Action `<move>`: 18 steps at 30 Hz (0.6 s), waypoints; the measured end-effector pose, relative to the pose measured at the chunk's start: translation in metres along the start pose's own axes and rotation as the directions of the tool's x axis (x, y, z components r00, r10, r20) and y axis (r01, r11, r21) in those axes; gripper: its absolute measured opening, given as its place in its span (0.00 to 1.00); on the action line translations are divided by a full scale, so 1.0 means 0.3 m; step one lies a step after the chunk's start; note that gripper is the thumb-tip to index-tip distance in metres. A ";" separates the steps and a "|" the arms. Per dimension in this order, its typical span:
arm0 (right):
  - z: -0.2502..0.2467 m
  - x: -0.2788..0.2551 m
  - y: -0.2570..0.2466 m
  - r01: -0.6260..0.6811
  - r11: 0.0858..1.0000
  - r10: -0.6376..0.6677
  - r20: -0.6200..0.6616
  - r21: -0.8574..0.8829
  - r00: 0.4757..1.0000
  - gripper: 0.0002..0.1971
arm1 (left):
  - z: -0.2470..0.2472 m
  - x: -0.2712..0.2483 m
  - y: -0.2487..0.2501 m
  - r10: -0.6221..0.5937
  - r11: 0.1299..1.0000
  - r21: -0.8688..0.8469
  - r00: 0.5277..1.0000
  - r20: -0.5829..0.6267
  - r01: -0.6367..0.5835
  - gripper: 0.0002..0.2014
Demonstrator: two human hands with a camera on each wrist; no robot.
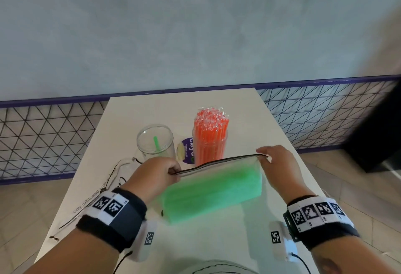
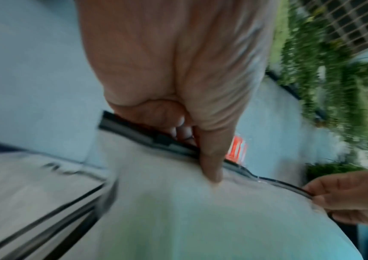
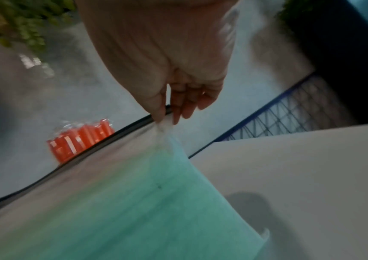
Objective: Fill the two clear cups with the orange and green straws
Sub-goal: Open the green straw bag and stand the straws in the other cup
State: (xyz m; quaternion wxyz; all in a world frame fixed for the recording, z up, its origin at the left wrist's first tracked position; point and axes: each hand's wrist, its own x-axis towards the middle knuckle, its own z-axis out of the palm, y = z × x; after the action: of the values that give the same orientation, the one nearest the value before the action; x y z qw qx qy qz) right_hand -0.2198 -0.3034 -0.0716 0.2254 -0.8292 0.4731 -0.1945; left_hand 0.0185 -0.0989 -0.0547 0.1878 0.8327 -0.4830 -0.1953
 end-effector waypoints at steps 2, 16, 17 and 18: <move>0.020 -0.014 -0.085 0.187 0.978 -0.194 -0.077 -0.090 0.978 0.17 | 0.021 -0.008 -0.030 -0.084 0.973 -0.219 0.996 -0.038 0.074 0.10; 0.297 -0.039 -0.422 0.600 0.799 -0.562 0.406 0.040 0.721 0.10 | 0.066 -0.051 -0.162 -0.233 0.763 -0.644 0.952 -0.201 0.050 0.18; 0.291 -0.039 -0.426 0.586 0.809 -0.552 0.399 0.044 0.732 0.10 | 0.070 -0.055 -0.167 -0.255 0.737 -0.674 0.946 -0.201 0.055 0.17; 0.288 -0.042 -0.431 0.583 0.810 -0.559 0.382 0.060 0.736 0.10 | 0.074 -0.057 -0.169 -0.271 0.715 -0.697 0.941 -0.200 0.058 0.16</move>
State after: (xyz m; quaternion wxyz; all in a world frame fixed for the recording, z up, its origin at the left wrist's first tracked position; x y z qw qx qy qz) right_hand -0.0894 -0.2178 -0.0718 0.2161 -0.9622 0.1485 -0.0735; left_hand 0.0366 -0.0631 -0.0965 0.5298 0.7645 -0.2678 -0.2513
